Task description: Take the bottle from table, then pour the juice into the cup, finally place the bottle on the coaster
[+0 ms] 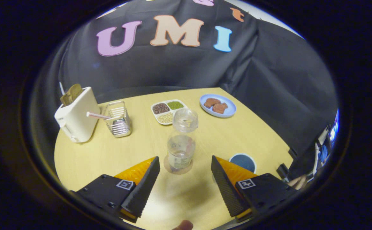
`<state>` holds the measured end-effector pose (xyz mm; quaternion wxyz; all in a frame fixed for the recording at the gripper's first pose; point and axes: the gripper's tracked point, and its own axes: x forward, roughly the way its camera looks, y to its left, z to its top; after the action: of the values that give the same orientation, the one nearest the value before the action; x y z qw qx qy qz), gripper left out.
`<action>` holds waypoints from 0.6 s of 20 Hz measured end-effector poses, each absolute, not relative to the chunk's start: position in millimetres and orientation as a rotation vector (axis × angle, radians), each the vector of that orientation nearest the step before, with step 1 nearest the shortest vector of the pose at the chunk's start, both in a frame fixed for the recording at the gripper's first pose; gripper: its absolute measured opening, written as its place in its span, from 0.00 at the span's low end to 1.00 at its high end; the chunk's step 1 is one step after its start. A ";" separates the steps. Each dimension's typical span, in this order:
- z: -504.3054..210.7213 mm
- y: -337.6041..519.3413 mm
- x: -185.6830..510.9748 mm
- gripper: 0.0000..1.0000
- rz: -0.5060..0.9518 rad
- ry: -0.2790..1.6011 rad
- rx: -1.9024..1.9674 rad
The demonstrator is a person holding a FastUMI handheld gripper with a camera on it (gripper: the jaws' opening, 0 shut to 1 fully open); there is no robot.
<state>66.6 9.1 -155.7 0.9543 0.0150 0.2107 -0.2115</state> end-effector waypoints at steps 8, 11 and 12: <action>-50.1 -15.8 52.8 1.00 -0.261 0.235 -0.025; -21.7 -19.5 52.5 1.00 -0.222 0.193 -0.012; -15.4 -19.9 52.4 1.00 -0.203 0.187 -0.003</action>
<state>52.4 -19.9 -15.4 0.9905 -0.0016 0.0932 -0.1014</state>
